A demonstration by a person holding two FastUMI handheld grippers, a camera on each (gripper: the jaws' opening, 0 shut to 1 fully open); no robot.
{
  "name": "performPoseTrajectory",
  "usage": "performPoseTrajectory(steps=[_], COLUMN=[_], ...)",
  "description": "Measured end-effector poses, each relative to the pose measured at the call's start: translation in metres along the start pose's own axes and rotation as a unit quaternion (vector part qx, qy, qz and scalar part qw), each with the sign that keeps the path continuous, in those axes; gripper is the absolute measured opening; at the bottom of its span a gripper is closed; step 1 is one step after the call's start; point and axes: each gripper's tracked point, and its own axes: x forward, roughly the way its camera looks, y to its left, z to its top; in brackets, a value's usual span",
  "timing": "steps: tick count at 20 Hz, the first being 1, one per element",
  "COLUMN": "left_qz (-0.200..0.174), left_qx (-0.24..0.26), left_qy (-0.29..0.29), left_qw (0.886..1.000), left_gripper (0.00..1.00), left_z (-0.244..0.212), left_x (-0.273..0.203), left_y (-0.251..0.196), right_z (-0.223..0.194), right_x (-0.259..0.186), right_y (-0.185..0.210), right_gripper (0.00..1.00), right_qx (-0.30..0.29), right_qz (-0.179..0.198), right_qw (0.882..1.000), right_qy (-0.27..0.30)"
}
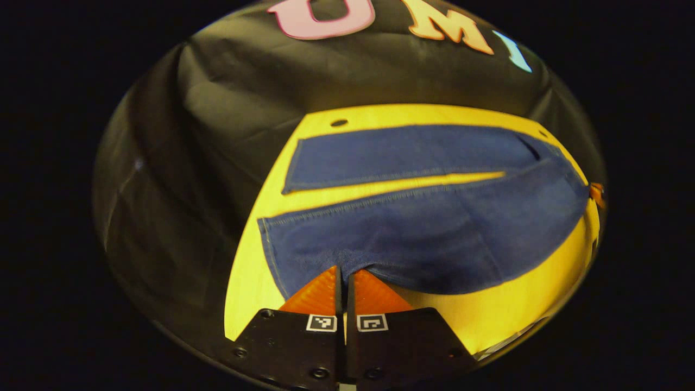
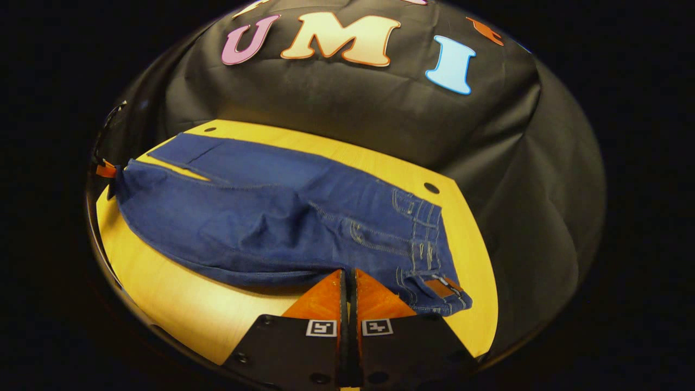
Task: Grasp the waist and the cuffs of the jeans and fold them to make the two legs overlap; first hold the waist and fold one-third of the jeans toward the cuffs, then hold the cuffs and fold the remaining one-third in the same direction to finish folding.
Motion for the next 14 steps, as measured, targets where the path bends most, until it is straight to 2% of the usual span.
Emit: performPoseTrajectory(steps=[3,6,9,10,12,14], left_qz=[0.005,0.011,0.024,0.027,0.036,0.043], left_qx=[-0.028,-0.032,-0.047,-0.057,-0.071,-0.074], left_qy=[-0.045,-0.067,-0.088,-0.092,-0.093,-0.09], left_qw=[0.999,0.997,0.995,0.994,0.992,0.992], left_gripper=[0.0,0.0,0.0,0.0,0.0,0.0], left_z=[0.048,0.076,0.112,0.123,0.14,0.161], left_x=[-0.009,-0.007,0.023,0.03,0.046,0.065], left_y=[0.007,0.007,0.01,0.012,0.017,0.02], right_z=[0.046,0.076,0.098,0.104,0.119,0.133], right_x=[0.012,0.033,0.057,0.065,0.081,0.103], right_y=[-0.01,-0.018,-0.024,-0.025,-0.027,-0.029], right_gripper=[0.03,0.0,0.02,0.0,0.02,0.0], right_qx=[0.023,0.032,0.029,0.028,0.03,0.039], right_qz=[-0.02,-0.035,-0.048,-0.052,-0.063,-0.072], right_qw=[0.999,0.996,0.995,0.995,0.993,0.991], right_qy=[-0.043,-0.07,-0.083,-0.086,-0.097,-0.109])
